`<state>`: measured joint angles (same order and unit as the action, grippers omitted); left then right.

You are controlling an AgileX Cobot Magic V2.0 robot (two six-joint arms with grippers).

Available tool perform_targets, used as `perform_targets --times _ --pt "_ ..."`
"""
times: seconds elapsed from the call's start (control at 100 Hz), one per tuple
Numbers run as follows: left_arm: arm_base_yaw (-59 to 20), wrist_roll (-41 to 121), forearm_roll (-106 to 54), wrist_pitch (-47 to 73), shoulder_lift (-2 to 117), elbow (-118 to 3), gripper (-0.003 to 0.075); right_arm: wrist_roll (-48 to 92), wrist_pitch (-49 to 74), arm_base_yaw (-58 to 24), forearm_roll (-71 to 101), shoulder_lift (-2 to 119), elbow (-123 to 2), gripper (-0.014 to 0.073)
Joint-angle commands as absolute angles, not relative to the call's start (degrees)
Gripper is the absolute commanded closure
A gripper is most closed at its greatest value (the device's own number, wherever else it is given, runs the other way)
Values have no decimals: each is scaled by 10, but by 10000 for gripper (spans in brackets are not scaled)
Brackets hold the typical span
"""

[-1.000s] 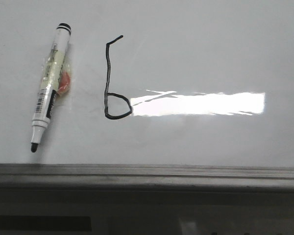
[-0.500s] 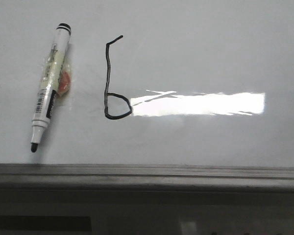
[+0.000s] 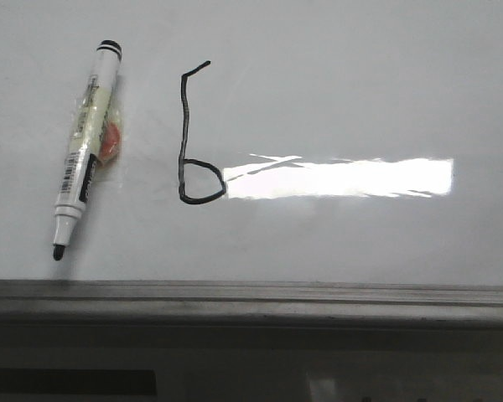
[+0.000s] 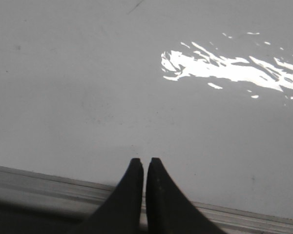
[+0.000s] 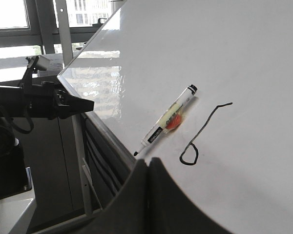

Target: Write number 6 on whiteboard

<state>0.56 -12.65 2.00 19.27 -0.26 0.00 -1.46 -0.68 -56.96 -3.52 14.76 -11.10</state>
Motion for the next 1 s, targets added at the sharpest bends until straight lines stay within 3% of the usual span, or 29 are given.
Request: perform_targets --times 0.0,0.8,0.99 --pt "7 -135 24 167 -20 14 741 -11 -49 -569 -41 151 -125 657" --pt "7 -135 24 167 -20 14 741 -11 -49 -569 -42 150 -125 657" --pt "7 -135 24 167 -20 14 741 -5 -45 -500 -69 150 -125 657"
